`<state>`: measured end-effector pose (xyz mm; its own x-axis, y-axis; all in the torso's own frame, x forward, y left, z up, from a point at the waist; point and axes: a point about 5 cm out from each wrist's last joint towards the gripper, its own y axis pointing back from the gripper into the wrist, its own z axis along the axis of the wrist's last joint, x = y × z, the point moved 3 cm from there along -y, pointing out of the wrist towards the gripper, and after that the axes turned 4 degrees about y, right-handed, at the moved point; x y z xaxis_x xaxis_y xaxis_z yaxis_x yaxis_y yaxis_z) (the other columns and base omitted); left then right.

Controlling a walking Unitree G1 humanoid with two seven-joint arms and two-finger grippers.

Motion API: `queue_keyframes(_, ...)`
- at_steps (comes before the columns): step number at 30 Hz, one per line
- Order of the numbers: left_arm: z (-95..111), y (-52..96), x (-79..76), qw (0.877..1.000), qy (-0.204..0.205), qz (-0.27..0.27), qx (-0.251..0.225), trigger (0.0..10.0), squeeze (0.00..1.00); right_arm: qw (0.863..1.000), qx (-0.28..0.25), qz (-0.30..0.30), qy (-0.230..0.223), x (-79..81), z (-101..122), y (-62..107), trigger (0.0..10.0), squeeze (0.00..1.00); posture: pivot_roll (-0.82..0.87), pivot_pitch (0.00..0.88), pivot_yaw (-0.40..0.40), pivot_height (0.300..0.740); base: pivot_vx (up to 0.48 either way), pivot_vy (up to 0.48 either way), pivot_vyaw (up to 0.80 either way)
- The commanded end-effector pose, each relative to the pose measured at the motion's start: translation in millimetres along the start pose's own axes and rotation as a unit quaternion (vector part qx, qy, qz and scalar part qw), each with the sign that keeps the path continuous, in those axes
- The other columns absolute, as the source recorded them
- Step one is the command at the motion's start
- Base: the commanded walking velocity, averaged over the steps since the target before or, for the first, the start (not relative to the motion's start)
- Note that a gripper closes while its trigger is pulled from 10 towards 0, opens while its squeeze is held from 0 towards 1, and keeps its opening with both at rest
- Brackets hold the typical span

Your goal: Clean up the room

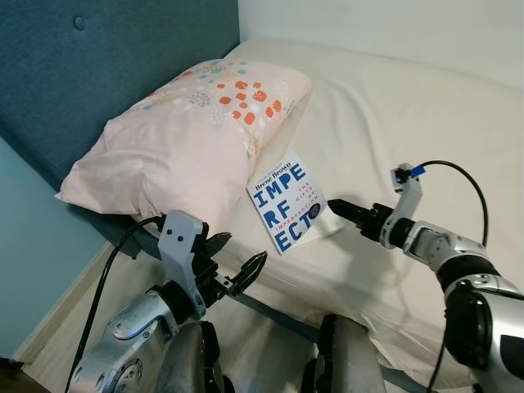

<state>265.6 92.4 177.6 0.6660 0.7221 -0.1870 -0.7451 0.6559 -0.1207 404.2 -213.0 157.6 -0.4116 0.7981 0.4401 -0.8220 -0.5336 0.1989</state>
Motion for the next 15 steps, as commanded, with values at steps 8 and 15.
queue_keyframes(8, -3, 6.7, 2.7, 1.000, -0.019, 0.007, 0.009, 10.0, 0.00, 0.999, 0.029, -0.024, 0.010, 4.1, -10, -10.4, 10.0, 0.00, 0.16, 0.331, 0.018, 0.574, 0.000, 0.000, 0.00)
queue_keyframes(15, 1, 10.0, 6.7, 0.999, -0.029, 0.023, 0.006, 10.0, 0.00, 0.998, -0.003, -0.056, 0.014, 3.4, 8, -12.5, 10.0, 0.00, 0.16, 0.332, -0.002, 0.574, 0.000, 0.000, 0.00)
